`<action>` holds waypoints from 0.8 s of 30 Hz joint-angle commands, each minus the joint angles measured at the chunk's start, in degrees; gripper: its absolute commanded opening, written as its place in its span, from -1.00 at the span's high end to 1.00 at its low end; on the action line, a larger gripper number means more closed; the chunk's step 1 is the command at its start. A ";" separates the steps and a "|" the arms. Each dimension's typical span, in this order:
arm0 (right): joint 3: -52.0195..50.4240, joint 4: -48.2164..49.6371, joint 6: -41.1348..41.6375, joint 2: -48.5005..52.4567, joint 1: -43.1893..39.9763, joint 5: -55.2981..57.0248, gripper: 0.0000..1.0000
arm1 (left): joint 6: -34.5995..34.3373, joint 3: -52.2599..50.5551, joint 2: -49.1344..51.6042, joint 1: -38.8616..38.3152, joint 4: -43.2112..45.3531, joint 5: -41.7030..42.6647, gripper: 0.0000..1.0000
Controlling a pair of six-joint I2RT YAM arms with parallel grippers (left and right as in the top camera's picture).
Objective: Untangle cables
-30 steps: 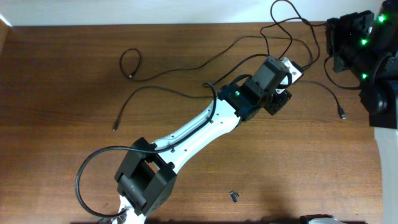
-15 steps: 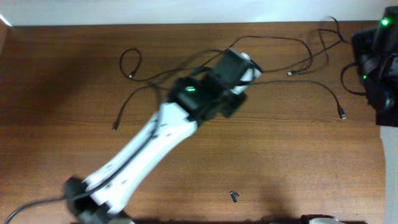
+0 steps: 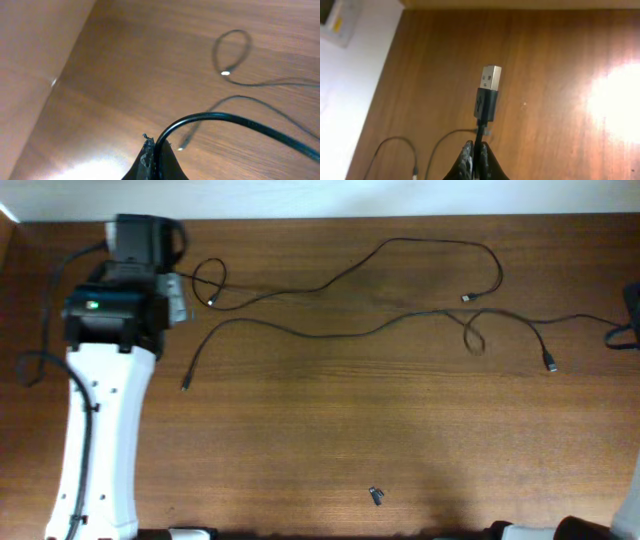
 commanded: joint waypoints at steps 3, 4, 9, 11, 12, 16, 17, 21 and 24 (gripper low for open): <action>0.35 -2.34 -0.70 3.39 -4.46 2.03 0.92 | -1.92 0.48 -1.60 11.19 -1.73 0.20 1.00; 0.35 -2.51 -0.70 3.74 -4.46 2.19 0.92 | -1.92 0.48 -1.51 12.09 -1.88 0.46 1.00; 0.35 -2.97 -0.79 7.82 -4.46 4.04 0.92 | -1.95 -0.74 0.20 17.70 -2.51 -0.37 1.00; 0.35 -3.26 -2.19 9.66 -4.46 4.13 0.92 | -1.95 -1.79 1.70 19.69 -2.45 0.50 1.00; 0.33 -3.45 -2.19 10.54 -4.46 4.13 0.92 | -1.95 -2.27 2.16 20.09 -2.38 0.50 1.00; 0.35 -4.09 -2.19 13.16 -4.46 3.91 0.92 | -1.92 -4.35 4.96 20.15 0.00 3.91 1.00; 0.33 -4.39 -2.19 13.68 -4.44 3.89 0.92 | -1.95 -4.37 6.19 20.15 0.61 4.11 1.00; 0.22 -4.63 -2.16 14.25 -4.44 3.91 0.92 | -1.95 -4.37 10.12 20.15 1.42 5.77 1.00; -0.68 -4.59 -2.16 14.25 -4.39 3.93 0.92 | -1.92 -4.37 14.95 20.15 1.20 6.36 1.00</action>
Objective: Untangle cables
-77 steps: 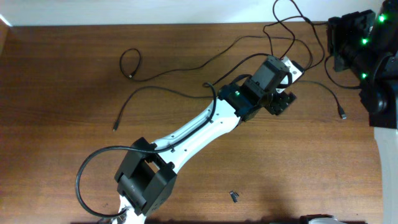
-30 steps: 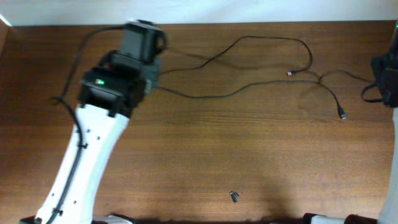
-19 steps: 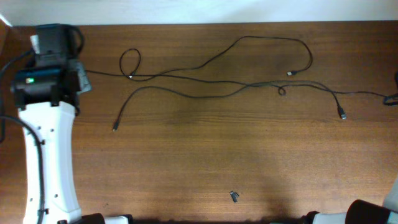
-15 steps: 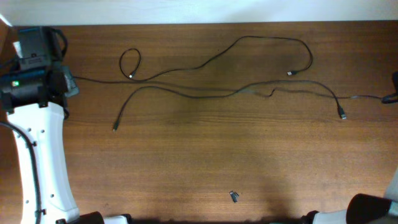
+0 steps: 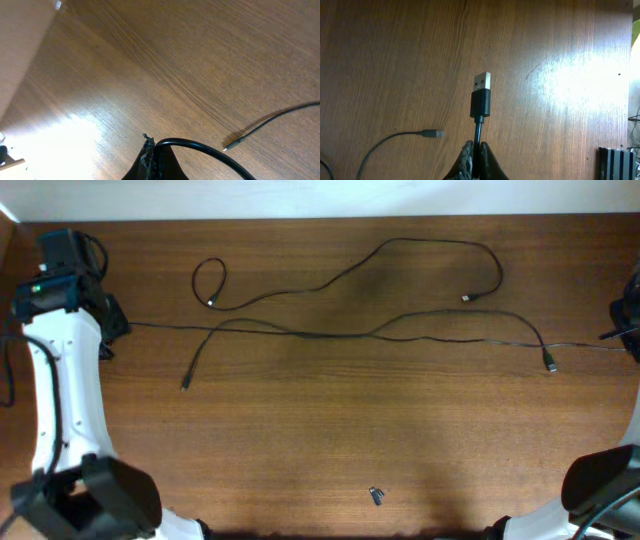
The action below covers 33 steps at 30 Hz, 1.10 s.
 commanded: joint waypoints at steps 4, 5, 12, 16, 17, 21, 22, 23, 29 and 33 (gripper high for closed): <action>-4.04 1.40 -0.59 0.37 -0.57 2.60 0.92 | -1.01 -0.13 8.07 0.83 0.24 0.00 1.00; -5.99 2.40 -0.59 0.37 -0.55 2.27 0.92 | -0.98 -0.13 8.68 0.83 0.24 0.11 1.00; -17.20 12.09 -0.59 0.37 -0.55 -3.87 0.92 | -0.94 -5.44 8.94 0.76 1.53 1.51 1.00; -22.99 16.37 -0.61 0.37 -0.55 -3.87 0.92 | -0.96 -14.36 8.94 0.76 9.01 7.04 1.00; -24.37 17.70 -0.61 0.37 -0.55 -3.87 0.92 | -0.96 -16.15 8.96 0.66 10.75 8.52 1.00; -27.89 22.01 -0.61 0.37 -0.55 -3.87 0.92 | -0.94 -20.59 8.96 0.66 16.70 10.16 1.00; -28.41 22.75 -0.61 0.37 -0.55 -3.87 0.92 | -0.94 -20.98 8.96 0.66 17.53 10.16 1.00; -28.79 23.21 -0.61 0.37 -0.55 -3.87 0.92 | -0.94 -21.27 8.96 0.66 18.03 10.19 1.00; -33.44 27.43 -0.61 0.37 -0.55 -3.87 0.92 | -0.96 -22.49 8.98 0.66 18.56 10.19 1.00; -36.26 29.73 -0.59 0.37 -0.55 -3.87 0.92 | -0.98 -24.81 8.98 0.66 19.74 10.21 1.00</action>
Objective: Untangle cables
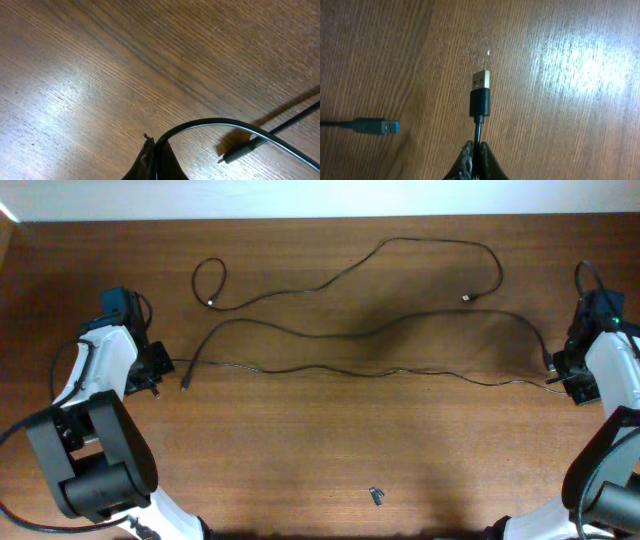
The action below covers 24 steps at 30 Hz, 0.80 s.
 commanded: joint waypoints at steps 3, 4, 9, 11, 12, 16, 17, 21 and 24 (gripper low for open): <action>-2.29 1.36 0.17 0.00 -0.46 0.57 0.92 | -0.94 -3.67 0.20 0.37 2.05 0.83 1.00; -2.75 1.77 0.17 0.00 -0.44 0.55 0.92 | -0.92 -4.44 0.20 0.37 2.93 0.81 1.00; -5.66 4.24 0.17 0.00 -0.46 0.55 0.92 | -0.94 -9.57 0.20 0.37 7.82 0.81 1.00; -6.71 5.14 0.17 0.00 -0.46 0.55 0.92 | -0.92 -11.41 0.20 0.37 9.35 0.81 1.00; -7.21 5.57 0.20 0.00 -0.46 0.55 0.92 | -0.94 -11.85 0.20 0.37 9.86 0.83 1.00; -7.82 5.97 0.17 0.00 -0.44 0.55 0.92 | -0.94 -12.00 0.20 0.37 10.36 0.83 1.00; -7.85 5.97 0.20 0.00 -0.44 0.55 0.85 | -0.94 -12.00 0.20 0.37 10.36 0.83 0.99; -7.85 6.51 0.17 0.00 -0.44 0.55 -0.17 | -0.94 -12.00 0.20 0.37 10.36 0.81 -0.93; -7.85 6.58 0.17 0.00 -0.46 0.57 -0.44 | -0.92 -12.00 0.20 0.37 10.95 0.76 -0.99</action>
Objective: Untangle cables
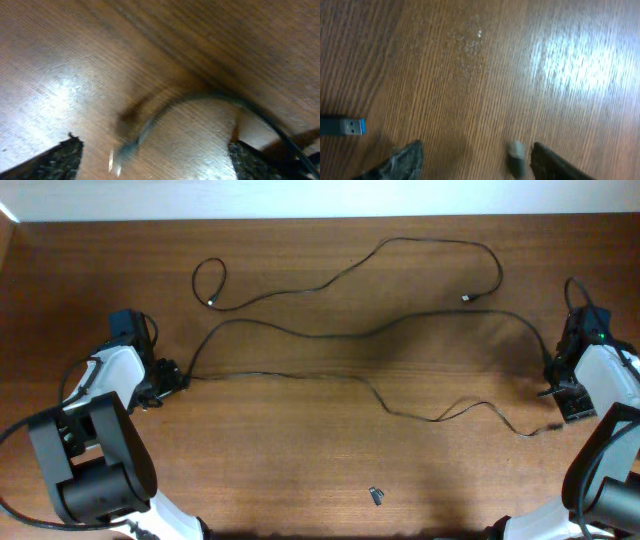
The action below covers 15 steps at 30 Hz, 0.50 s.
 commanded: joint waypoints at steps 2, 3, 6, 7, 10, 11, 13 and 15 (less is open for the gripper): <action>-0.55 0.17 0.15 0.00 -0.48 0.81 -0.50 | -0.24 -1.36 1.36 -0.26 0.52 1.73 -0.99; -0.55 0.17 0.15 0.00 -0.48 0.81 -0.50 | -0.24 -1.33 1.36 -0.26 0.55 1.57 -0.99; 0.52 0.33 -4.39 -0.02 -0.48 0.74 -0.57 | 0.70 -1.16 -0.81 -0.22 0.57 0.52 -0.99; 1.70 -0.26 -6.03 -0.04 -0.48 0.48 -0.59 | 1.92 -1.03 -2.51 -0.22 0.70 0.46 -0.99; 7.85 -3.69 -13.03 -0.92 -0.46 -5.33 -0.80 | 6.32 -0.96 -10.60 -0.22 1.62 0.55 -0.99; 10.51 -5.46 -17.88 -1.53 -0.42 -6.67 -0.92 | 10.51 -0.96 -14.93 -0.24 2.05 3.54 -0.99; 16.37 -9.18 -24.83 -3.43 -0.42 -8.63 -0.98 | 18.16 -0.96 -20.57 -0.28 2.99 12.15 -0.99; 21.14 -11.23 -32.98 -6.80 -0.42 -14.21 -0.98 | 21.27 -0.96 -27.52 -0.28 2.75 16.13 -0.99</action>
